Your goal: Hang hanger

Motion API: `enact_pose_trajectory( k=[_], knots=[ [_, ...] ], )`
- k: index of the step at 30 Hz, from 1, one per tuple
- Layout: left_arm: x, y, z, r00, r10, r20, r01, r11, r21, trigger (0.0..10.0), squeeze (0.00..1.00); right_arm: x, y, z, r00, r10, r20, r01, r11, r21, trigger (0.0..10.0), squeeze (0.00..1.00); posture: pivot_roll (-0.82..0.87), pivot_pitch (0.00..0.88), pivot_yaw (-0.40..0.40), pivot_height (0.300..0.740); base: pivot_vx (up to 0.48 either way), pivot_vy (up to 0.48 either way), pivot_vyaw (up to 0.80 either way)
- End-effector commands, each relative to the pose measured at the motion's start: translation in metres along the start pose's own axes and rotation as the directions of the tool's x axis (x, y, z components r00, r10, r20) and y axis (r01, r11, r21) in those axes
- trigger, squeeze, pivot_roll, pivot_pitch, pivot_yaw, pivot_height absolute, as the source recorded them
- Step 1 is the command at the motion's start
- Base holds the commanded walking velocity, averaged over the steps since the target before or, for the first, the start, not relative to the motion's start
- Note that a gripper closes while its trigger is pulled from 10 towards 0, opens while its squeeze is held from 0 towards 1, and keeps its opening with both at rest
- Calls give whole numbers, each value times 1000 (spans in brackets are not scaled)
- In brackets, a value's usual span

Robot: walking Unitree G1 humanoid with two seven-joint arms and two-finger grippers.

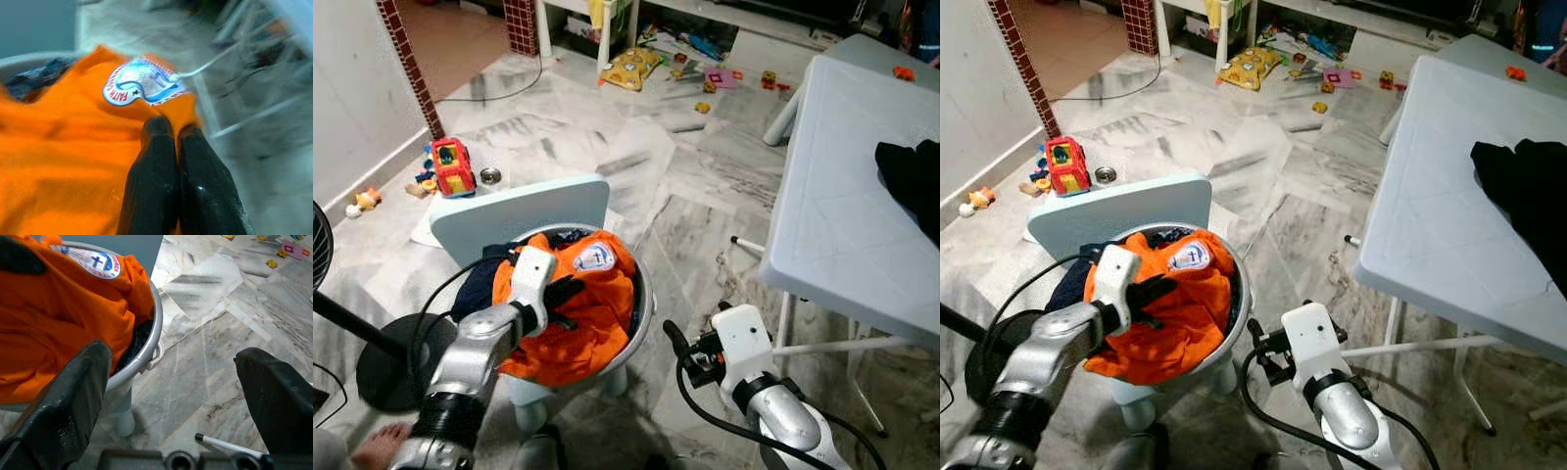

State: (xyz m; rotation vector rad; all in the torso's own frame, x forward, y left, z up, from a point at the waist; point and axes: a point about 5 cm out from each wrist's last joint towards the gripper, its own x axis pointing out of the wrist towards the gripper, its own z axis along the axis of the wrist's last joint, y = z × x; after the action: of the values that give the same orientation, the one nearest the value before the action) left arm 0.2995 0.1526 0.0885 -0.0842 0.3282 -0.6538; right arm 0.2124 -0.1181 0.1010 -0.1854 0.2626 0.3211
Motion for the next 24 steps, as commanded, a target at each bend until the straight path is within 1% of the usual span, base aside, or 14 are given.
enact_pose_trajectory(
  k=[1, 3, 6, 11, 14, 16, 17, 18, 19, 20, 21, 22, 23, 24],
  knots=[
    [-21, -11, 2, 991, -131, 28, 133, 989, -59, 0, 0, 0, -4, -3, 1000, -10, -12, 10, 1000, 1, 10000, 0, 66, 156, -107, 740, 0, 0, 0],
    [-33, -15, 2, 983, -178, 31, 180, 980, -80, 0, 0, 1, -5, -3, 1000, -9, -11, 9, 1000, 1, 10000, 0, 71, 157, -111, 740, 0, 0, 0],
    [-62, -13, -17, 975, -214, -61, 208, 973, -98, 0, 0, 3, -3, -4, 1000, 4, -9, -4, 1000, 1, 10000, 0, 94, 162, -118, 740, 0, 0, 0],
    [-84, -13, -39, 956, -228, -184, 203, 969, -144, 0, 0, 6, 1, -3, 1000, 19, -5, -19, 1000, -1, 10000, 0, 101, 161, -118, 740, 0, 0, 0],
    [-95, -19, -54, 926, -277, -257, 233, 954, -192, 0, 0, 7, 0, -2, 1000, 23, -3, -23, 1000, -2, 10000, 0, 104, 161, -121, 740, 0, 0, 0],
    [-96, -12, -66, 930, -216, -297, 165, 968, -188, 0, 0, 8, -1, -3, 1000, 23, -3, -23, 1000, -4, 10000, 0, 99, 159, -121, 740, 0, 0, 0],
    [-95, -6, -67, 935, -174, -310, 135, 981, -141, 0, 0, 8, -1, -3, 1000, 23, -4, -23, 1000, -6, 10000, 0, 99, 159, -121, 740, 0, 0, 0],
    [-93, 2, -67, 938, -113, -328, 101, 994, -52, 1529, 0, 7, -2, -3, 1000, 22, -5, -22, 1000, -7, 10000, 0, 96, 159, -122, 740, 0, 0, 0],
    [-91, 6, -66, 939, -86, -333, 86, 996, -14, 2667, 0, 7, -2, -3, 1000, 21, -5, -22, 1000, -8, 10000, 0, 96, 159, -122, 740, 0, 0, 0],
    [-91, 6, -66, 939, -86, -333, 86, 996, -14, 2667, 0, 7, -2, -3, 1000, 21, -5, -22, 1000, -8, 10000, 0, 96, 159, -122, 740, 0, 0, 0],
    [-86, 18, -61, 952, -10, -305, 30, 998, 63, 6118, 0, 7, -3, -4, 1000, 20, -6, -20, 1000, -8, 10000, 0, 97, 157, -121, 740, 0, 0, 0],
    [-83, 23, -56, 958, 29, -286, -1, 995, 97, 10000, 0, 6, -3, -4, 1000, 19, -7, -19, 1000, -9, 10000, 0, 97, 156, -120, 740, 0, 0, 0],
    [-81, 26, -53, 961, 52, -273, -21, 993, 117, 10000, 0, 6, -3, -4, 1000, 19, -8, -19, 1000, -9, 10000, 0, 97, 155, -120, 740, 0, 0, 0],
    [-78, 28, -48, 965, 73, -250, -37, 989, 145, 10000, 1000, 6, -3, -5, 1000, 19, -9, -19, 1000, -9, 10000, 0, 97, 154, -119, 740, 0, 0, 0]
  ],
)
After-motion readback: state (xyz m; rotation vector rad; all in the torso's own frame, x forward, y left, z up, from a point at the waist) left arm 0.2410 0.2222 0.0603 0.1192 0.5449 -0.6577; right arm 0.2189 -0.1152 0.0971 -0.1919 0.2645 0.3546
